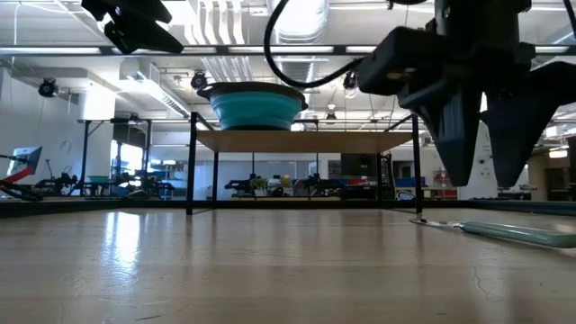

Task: Pick & Place Fruit
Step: Put the green table knife on the shelf

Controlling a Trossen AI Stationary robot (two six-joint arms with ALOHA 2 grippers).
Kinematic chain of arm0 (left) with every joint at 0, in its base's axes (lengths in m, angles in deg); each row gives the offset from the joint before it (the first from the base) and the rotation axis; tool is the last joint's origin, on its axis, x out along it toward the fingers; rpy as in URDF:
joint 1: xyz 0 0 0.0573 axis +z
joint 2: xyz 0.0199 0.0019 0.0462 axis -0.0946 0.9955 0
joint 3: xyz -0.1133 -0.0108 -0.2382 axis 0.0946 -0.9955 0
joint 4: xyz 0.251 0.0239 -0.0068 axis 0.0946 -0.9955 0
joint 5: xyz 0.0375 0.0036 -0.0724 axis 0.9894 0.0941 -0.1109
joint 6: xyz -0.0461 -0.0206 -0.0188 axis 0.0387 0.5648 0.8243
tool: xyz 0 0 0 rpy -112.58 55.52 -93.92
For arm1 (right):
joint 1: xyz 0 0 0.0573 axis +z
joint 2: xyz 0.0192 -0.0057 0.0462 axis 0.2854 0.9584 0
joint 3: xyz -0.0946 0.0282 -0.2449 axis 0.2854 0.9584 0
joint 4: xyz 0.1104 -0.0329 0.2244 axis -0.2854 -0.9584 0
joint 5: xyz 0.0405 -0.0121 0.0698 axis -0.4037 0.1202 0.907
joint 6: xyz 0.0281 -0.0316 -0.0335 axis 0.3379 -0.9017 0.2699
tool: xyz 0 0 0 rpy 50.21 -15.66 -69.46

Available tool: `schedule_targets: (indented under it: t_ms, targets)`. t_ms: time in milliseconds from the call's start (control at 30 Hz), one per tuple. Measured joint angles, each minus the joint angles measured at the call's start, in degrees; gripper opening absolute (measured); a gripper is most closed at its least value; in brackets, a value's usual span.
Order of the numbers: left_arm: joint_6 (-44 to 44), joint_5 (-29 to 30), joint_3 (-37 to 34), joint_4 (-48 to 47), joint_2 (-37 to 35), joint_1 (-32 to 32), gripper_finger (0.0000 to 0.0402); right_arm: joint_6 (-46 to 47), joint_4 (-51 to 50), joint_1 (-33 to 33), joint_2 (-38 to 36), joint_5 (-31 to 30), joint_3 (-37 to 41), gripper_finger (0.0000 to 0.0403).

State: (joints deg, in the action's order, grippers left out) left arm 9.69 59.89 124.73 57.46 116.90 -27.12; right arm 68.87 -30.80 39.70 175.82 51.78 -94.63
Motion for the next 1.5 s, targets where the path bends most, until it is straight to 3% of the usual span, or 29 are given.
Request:
schedule_targets:
  t_ms: [533,1033,1500]
  targets:
    - [-0.44,-1.38,-0.04,0.00,0.00,0.00,0.0305,0.85,-0.16,0.63,5.50,0.61,0.30,0.0172]
    - [-0.92,-1.36,-0.07,-0.02,-0.02,0.00,0.0305,-0.56,3.77,0.61,4.74,2.58,4.25,0.0131]
    - [-1.18,-1.68,-0.09,-0.04,-0.02,0.00,0.0305,1.73,4.63,0.61,4.89,3.33,5.66,0.0057]
